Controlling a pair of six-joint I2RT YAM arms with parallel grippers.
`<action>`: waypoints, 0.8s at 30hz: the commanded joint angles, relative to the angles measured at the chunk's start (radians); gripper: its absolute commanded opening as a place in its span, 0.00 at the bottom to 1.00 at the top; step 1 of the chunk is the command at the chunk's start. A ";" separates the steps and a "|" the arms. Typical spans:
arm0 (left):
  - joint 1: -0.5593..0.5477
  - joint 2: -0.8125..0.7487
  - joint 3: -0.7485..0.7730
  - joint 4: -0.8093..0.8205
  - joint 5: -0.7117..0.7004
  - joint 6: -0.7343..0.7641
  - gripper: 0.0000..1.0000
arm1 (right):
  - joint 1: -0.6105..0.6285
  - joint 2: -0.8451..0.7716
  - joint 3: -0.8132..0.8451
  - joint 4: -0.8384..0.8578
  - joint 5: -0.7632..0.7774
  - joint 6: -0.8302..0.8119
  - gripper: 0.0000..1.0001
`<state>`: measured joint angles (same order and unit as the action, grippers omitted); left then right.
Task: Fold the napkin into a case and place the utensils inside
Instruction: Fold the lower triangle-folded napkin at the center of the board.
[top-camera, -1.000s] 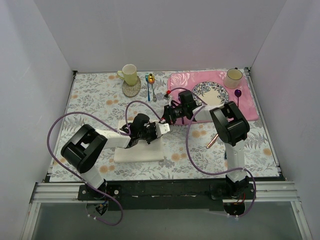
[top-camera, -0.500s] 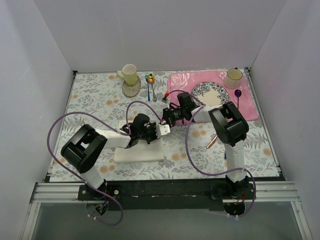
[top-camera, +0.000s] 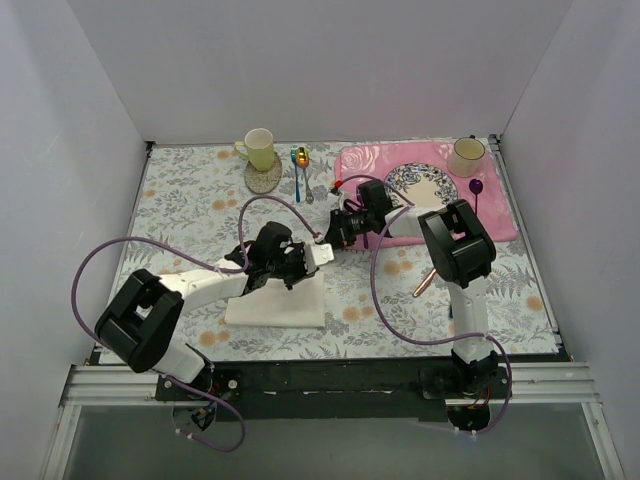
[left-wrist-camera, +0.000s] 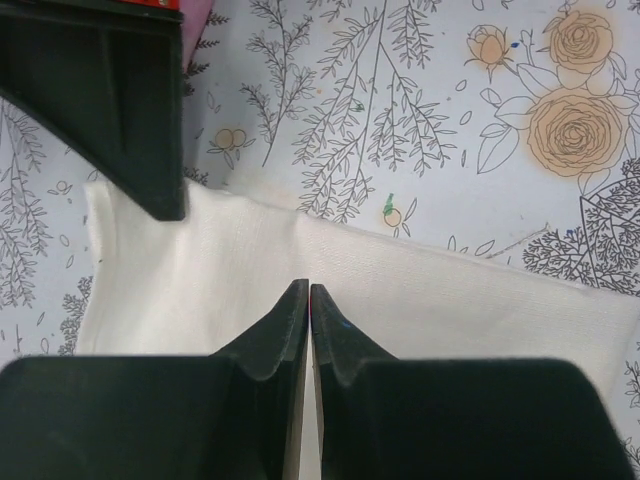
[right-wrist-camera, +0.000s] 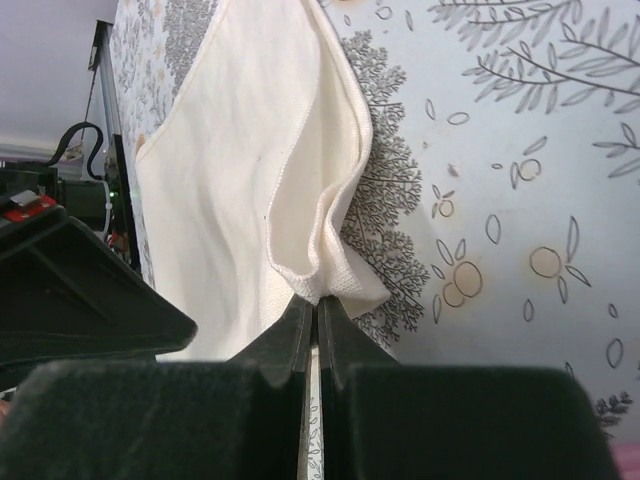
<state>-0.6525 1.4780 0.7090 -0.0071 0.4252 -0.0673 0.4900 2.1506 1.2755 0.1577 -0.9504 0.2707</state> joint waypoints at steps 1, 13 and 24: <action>0.017 -0.039 -0.002 0.001 -0.017 -0.026 0.05 | -0.004 0.023 0.031 -0.024 0.009 0.019 0.01; 0.014 0.171 0.115 0.102 -0.011 -0.020 0.05 | -0.008 0.060 0.054 -0.029 0.009 0.047 0.01; 0.013 0.192 0.049 0.055 -0.011 0.063 0.04 | -0.021 0.061 0.084 -0.044 0.027 0.076 0.44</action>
<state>-0.6380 1.6810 0.7872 0.0776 0.4038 -0.0372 0.4782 2.2021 1.3071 0.1249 -0.9535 0.3473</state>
